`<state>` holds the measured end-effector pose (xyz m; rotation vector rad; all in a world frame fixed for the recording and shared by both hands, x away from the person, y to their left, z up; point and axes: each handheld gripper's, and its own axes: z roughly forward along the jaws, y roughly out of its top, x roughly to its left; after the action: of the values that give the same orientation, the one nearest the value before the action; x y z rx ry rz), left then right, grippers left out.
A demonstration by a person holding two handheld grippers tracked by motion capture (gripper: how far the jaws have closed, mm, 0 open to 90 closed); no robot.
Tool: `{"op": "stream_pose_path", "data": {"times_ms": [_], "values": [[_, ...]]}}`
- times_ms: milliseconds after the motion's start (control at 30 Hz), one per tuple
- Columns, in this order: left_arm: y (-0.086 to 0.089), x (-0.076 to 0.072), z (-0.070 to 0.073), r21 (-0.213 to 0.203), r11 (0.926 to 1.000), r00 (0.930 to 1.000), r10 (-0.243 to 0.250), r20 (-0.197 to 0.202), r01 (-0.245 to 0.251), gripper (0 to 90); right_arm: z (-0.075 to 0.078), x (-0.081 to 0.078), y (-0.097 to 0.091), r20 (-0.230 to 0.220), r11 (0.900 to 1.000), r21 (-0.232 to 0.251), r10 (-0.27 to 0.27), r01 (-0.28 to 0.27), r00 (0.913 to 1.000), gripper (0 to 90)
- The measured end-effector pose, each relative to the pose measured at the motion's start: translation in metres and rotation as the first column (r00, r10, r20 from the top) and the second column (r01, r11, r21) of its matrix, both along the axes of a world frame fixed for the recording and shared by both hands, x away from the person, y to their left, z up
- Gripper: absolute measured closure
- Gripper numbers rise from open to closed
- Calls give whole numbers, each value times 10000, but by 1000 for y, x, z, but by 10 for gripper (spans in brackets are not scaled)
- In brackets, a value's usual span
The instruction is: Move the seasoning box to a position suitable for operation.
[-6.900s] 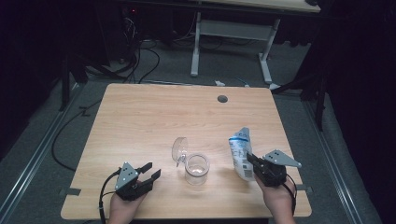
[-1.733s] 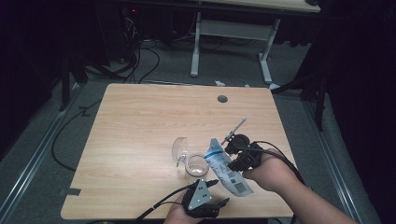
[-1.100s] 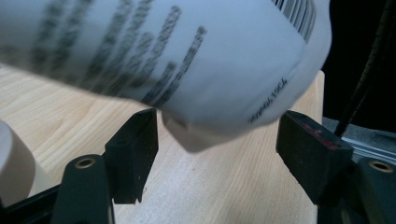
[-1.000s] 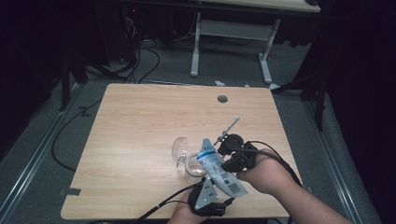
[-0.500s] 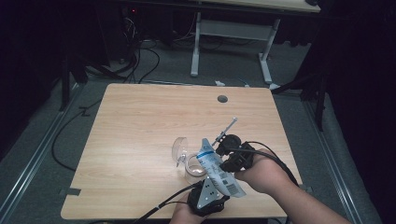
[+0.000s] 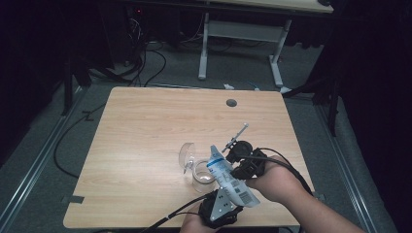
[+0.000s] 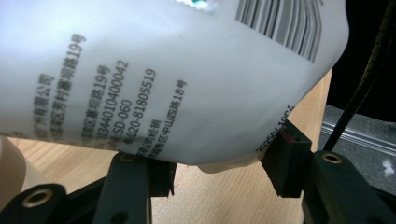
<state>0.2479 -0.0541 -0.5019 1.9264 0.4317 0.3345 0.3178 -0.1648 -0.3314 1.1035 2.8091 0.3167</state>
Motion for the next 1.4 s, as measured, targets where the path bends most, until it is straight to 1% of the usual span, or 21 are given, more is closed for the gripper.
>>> {"op": "stream_pose_path", "data": {"times_ms": [267, 300, 333, 433, 500, 533, 800, 833, 867, 967, 1067, 1133, 1233, 1300, 1333, 1400], "values": [[0, -1, 0, 32, 10000, 10000, -10, 83, 10, 510, 1, 1, 3, 56, 10000, -46, 38, -38, 10000, 900], [0, -1, 0, 36, 10000, 10000, -24, 96, 24, 510, 1, 2, 4, 105, 9999, -89, 132, -131, 9999, 900], [0, -2, 1, 63, 9999, 9998, -98, 178, 97, 509, 1, 2, 4, 74, 9999, -92, 121, -121, 9999, 900], [0, -3, 1, 28, 10000, 9998, -87, 158, 86, 507, 0, 3, 6, 102, 9998, -101, 172, -171, 9998, 900], [0, -2, 2, -12, 10000, 9999, -43, 128, 43, 527, 1, 3, 7, 109, 9998, -116, 171, -169, 9998, 900], [1, 0, 3, -110, 9999, 10000, 33, 37, -33, 545, 2, 4, 8, 158, 9998, -110, 152, -150, 9998, 900], [2, 2, 5, -265, 9996, 9999, 34, -164, -39, 577, 3, 7, 8, 234, 9998, -124, 152, -150, 9996, 900], [2, 2, 6, -313, 9995, 9995, -2, -305, -7, 577, 3, 7, 9, 228, 9999, -116, 109, -106, 9997, 900], [2, 2, 6, -313, 9995, 9995, -2, -305, -7, 578, 3, 7, 9, 223, 9999, -99, 85, -82, 9997, 900], [1, 1, 7, -471, 9988, 9978, -125, -646, 95, 579, 1, 9, 9, 186, 9999, -63, 141, -140, 9997, 900], [1, 1, 7, -489, 9987, 9975, -177, -688, 144, 579, -1, 9, 10, 91, 9997, -138, 193, -192, 9998, 900], [1, 1, 7, -483, 9987, 9975, -180, -680, 147, 578, -1, 9, 11, 104, 9996, -173, 214, -212, 9997, 900], [1, 1, 8, -452, 9989, 9985, -146, -536, 121, 571, 1, 9, 12, 164, 9994, -206, 298, -294, 9994, 900], [1, 1, 9, -439, 9990, 9985, -145, -521, 122, 564, 1, 9, 13, 176, 9995, -201, 264, -260, 9995, 900], [1, 1, 9, -429, 9990, 9985, -152, -517, 130, 561, 1, 10, 14, 256, 9991, -224, 360, -354, 9990, 900], [1, 0, 9, -390, 9991, 9987, -156, -478, 137, 554, 1, 11, 15, 279, 9990, -228, 387, -381, 9989, 900]]}}
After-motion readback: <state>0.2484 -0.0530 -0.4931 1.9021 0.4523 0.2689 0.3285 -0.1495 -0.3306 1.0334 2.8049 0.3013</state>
